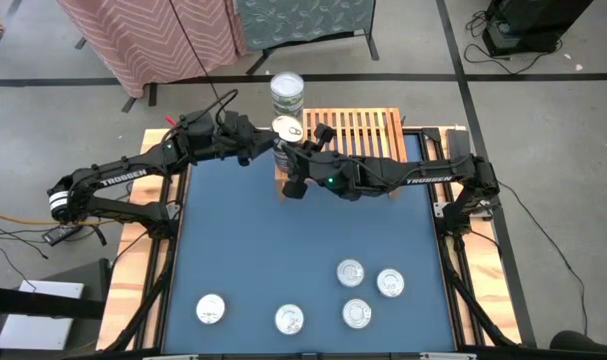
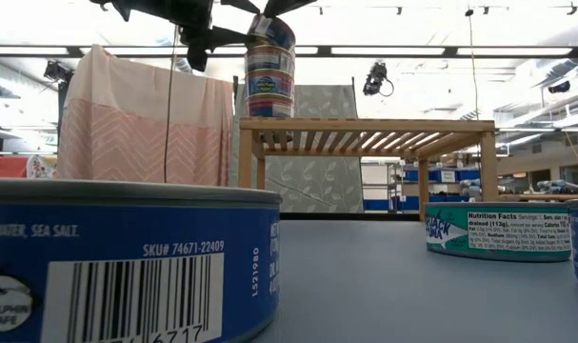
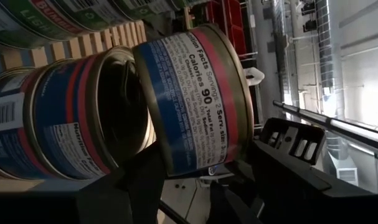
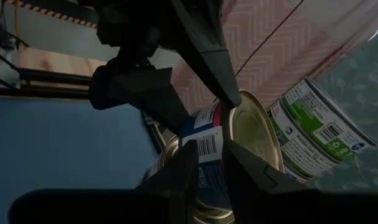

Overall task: Stack canned seafood by type on shelf
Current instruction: Stack the blue tuna can on top of the other blue tuna cans on the shelf

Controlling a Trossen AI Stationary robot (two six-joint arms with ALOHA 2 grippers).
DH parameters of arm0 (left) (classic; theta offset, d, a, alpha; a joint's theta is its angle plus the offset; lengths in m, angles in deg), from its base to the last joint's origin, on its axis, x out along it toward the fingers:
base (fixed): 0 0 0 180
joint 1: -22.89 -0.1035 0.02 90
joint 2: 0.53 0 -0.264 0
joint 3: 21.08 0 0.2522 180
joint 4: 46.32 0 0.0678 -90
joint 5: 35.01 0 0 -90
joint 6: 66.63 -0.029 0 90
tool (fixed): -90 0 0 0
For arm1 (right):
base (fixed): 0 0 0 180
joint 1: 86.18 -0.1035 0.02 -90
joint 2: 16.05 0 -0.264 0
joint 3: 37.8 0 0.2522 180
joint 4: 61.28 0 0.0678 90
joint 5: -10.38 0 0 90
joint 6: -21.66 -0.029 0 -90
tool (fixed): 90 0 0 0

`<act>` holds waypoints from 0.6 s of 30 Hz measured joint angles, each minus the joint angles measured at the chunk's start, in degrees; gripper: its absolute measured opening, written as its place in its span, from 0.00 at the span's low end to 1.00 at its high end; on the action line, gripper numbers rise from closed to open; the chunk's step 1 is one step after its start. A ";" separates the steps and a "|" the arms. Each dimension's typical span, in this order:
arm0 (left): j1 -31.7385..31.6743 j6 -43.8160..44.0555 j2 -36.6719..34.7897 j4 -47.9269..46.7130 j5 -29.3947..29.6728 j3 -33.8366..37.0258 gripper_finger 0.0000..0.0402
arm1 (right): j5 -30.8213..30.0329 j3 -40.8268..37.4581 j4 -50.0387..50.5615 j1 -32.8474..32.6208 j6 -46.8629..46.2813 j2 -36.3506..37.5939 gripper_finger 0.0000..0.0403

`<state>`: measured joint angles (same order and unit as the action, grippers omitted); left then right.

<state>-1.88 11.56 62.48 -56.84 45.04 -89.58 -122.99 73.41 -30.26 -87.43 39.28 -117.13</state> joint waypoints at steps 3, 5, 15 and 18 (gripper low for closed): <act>0.00 0.00 0.00 0.02 -0.24 0.00 0.58 | 0.00 0.00 0.00 0.00 0.00 0.00 0.19; 0.00 -0.08 0.00 -0.03 -1.09 0.00 0.58 | 0.00 0.00 0.00 0.00 -0.02 0.00 0.19; 0.00 -1.30 0.00 0.02 -3.00 0.00 0.58 | 0.00 0.00 0.00 0.00 -0.02 0.00 0.19; 0.00 -0.01 0.00 0.07 -3.02 0.00 0.58 | 0.00 -0.02 0.00 0.00 -0.04 0.00 0.20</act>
<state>-1.88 11.55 62.48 -56.77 42.02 -89.58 -122.99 73.39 -30.26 -87.43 39.24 -117.13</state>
